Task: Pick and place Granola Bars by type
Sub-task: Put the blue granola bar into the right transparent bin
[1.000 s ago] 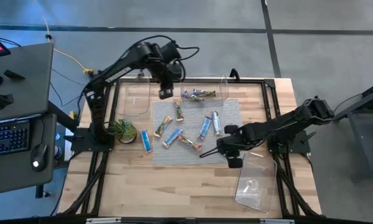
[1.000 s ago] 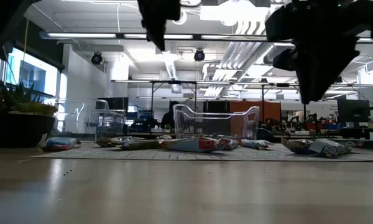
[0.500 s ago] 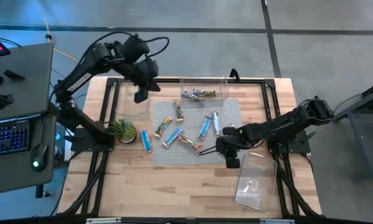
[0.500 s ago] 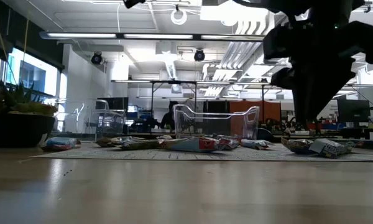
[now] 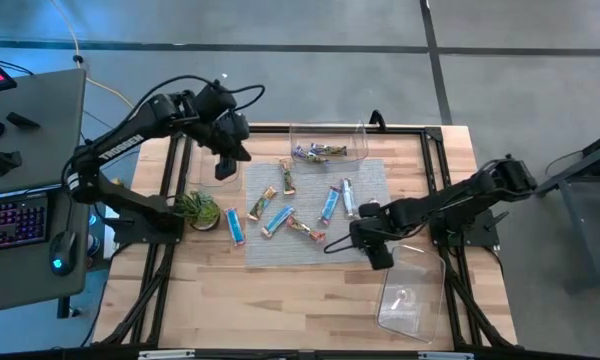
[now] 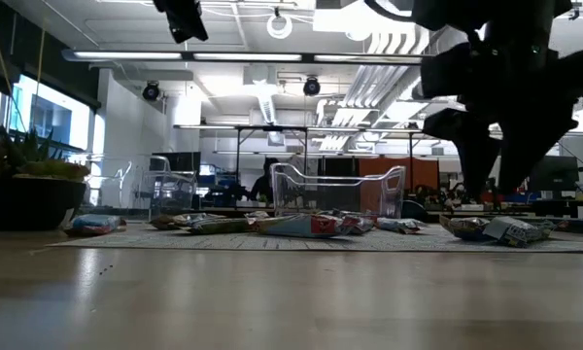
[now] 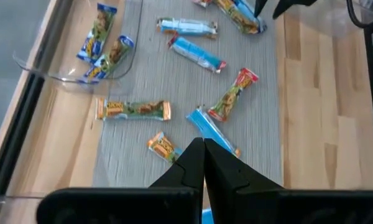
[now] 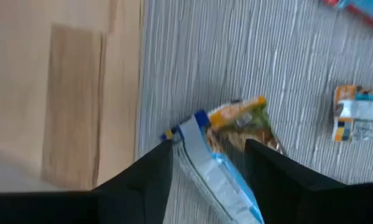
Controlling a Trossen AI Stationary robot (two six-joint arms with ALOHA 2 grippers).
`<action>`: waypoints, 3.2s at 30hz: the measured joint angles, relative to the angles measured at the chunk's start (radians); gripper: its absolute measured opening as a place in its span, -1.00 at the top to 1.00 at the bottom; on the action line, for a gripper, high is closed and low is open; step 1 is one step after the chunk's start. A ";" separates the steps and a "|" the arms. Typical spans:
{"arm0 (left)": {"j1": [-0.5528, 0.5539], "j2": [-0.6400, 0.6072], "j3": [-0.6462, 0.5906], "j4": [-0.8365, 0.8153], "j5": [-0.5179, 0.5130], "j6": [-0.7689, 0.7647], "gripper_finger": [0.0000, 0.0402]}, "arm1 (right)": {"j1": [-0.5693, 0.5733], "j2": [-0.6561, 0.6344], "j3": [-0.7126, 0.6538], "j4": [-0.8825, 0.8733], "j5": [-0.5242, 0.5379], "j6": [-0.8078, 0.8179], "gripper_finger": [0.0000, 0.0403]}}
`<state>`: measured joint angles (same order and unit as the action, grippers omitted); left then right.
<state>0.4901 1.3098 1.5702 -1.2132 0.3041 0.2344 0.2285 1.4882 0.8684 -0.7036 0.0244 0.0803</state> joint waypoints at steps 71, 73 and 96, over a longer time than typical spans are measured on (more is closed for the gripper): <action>0.000 0.000 -0.002 0.051 -0.002 0.049 0.96 | -0.097 0.100 0.286 0.077 -0.033 0.070 0.87; 0.000 0.000 -0.002 0.051 -0.002 0.053 0.96 | -0.086 0.100 0.265 0.076 -0.030 0.124 0.78; 0.000 0.001 -0.002 0.053 -0.001 0.023 0.96 | 0.048 0.101 -0.019 0.290 0.029 0.285 0.11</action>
<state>0.4904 1.3106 1.5681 -1.1599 0.3035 0.2569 0.2768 1.5895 0.8490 -0.4132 0.0537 0.3657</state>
